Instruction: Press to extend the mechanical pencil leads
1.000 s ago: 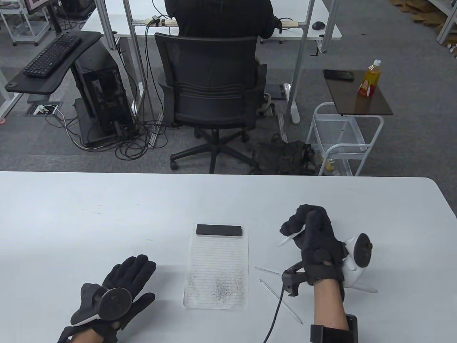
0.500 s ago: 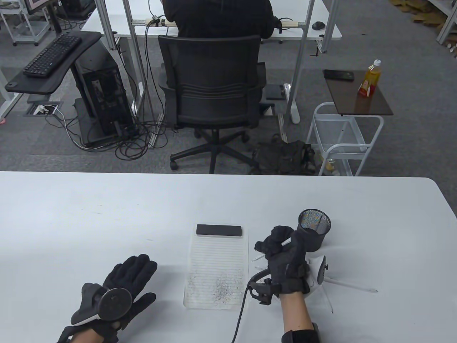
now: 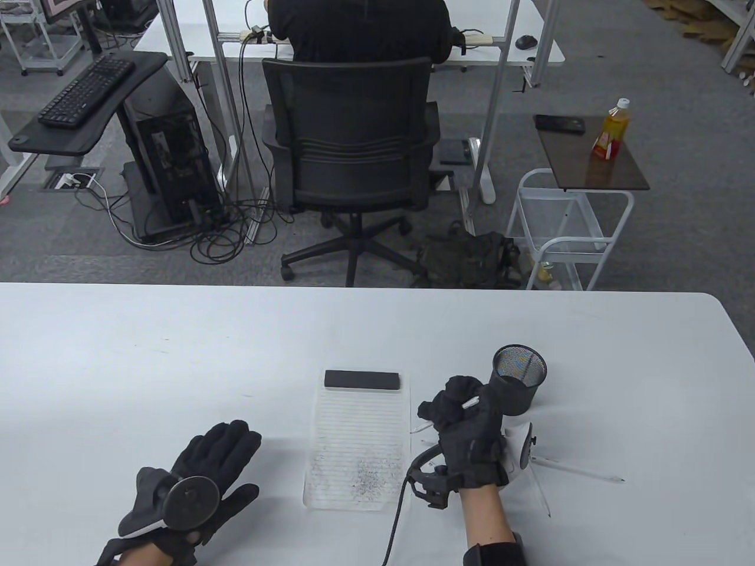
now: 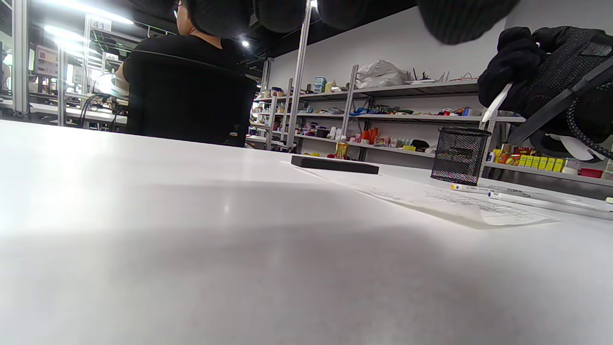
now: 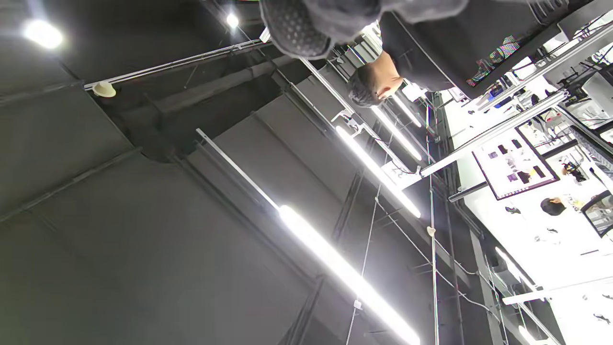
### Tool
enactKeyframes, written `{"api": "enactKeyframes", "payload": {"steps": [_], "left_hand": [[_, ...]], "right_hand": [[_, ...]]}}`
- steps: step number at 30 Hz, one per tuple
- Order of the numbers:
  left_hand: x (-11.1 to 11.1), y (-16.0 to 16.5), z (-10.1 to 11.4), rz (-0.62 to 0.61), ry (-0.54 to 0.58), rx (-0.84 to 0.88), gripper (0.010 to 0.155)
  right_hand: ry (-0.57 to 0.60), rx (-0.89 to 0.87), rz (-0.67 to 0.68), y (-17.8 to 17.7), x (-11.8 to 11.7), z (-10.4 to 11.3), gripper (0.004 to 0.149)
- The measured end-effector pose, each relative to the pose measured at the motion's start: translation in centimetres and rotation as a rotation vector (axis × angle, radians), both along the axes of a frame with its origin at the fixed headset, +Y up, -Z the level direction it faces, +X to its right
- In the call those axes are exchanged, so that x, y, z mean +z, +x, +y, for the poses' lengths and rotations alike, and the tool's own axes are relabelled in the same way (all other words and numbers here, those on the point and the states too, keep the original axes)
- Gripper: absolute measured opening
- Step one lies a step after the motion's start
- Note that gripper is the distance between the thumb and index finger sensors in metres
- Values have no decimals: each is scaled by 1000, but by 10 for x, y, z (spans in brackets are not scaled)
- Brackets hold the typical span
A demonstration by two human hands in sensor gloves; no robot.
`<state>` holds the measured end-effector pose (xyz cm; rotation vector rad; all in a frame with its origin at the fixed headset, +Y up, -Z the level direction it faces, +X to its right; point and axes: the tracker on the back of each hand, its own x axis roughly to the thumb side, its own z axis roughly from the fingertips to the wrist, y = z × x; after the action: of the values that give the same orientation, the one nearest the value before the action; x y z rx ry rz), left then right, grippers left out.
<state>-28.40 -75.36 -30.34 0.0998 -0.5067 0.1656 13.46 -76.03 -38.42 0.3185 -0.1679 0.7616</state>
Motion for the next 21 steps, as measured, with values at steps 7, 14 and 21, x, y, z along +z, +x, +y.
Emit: {"api": "enactKeyframes", "payload": {"steps": [7, 14, 21], "left_hand": [[0, 0, 0, -1, 3, 2, 80], [0, 1, 0, -2, 1, -1, 80], [0, 1, 1, -1, -2, -2, 80]], "right_hand": [[4, 5, -2, -3, 0, 0, 61], [1, 29, -9, -3, -1, -3, 57], [-5, 61, -12, -3, 0, -4, 53]]}}
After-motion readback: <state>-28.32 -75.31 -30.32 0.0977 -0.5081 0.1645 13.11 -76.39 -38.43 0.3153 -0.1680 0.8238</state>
